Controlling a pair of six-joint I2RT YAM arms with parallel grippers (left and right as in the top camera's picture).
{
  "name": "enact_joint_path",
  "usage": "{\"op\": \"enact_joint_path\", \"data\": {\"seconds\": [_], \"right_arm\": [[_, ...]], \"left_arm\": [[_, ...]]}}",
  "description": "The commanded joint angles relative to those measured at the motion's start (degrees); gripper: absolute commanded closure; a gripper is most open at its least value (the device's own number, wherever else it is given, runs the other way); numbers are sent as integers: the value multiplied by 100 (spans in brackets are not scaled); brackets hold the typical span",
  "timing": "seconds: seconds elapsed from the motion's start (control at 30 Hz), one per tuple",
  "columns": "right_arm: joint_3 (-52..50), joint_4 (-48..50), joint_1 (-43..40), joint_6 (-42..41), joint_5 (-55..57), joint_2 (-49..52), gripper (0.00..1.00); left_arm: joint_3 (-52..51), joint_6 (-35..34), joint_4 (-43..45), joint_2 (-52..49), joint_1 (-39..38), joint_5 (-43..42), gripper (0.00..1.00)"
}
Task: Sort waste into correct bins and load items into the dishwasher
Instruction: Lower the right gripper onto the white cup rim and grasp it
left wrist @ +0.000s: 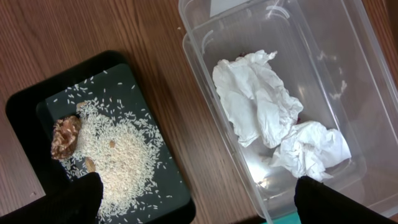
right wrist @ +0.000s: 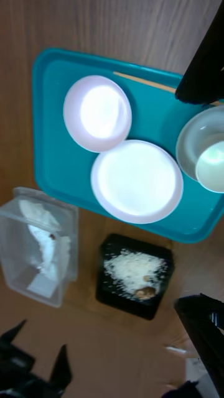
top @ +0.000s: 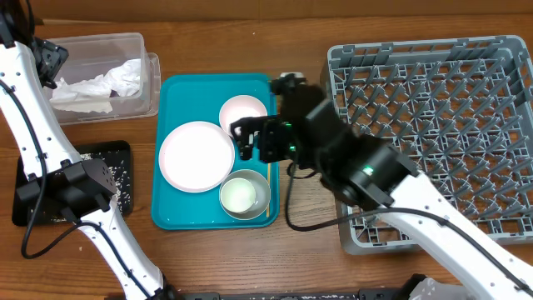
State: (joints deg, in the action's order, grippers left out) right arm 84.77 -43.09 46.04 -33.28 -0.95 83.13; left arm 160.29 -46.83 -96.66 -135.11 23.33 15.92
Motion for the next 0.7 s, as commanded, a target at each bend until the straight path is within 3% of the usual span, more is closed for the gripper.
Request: {"op": "enact_joint_path", "data": {"seconds": [0.0,0.23,0.67], "right_arm": [[337,-260,317,-105,85,389,1],[337,-822,881,-319,-162,848,1],[334,-761,1694,-319,557,2133,0]], "left_arm": [[105,-96,-13,136,-11,101,0],[105,-96,-13,136,-11,98,0],[105,-96,-13,136,-11,98,0]]}}
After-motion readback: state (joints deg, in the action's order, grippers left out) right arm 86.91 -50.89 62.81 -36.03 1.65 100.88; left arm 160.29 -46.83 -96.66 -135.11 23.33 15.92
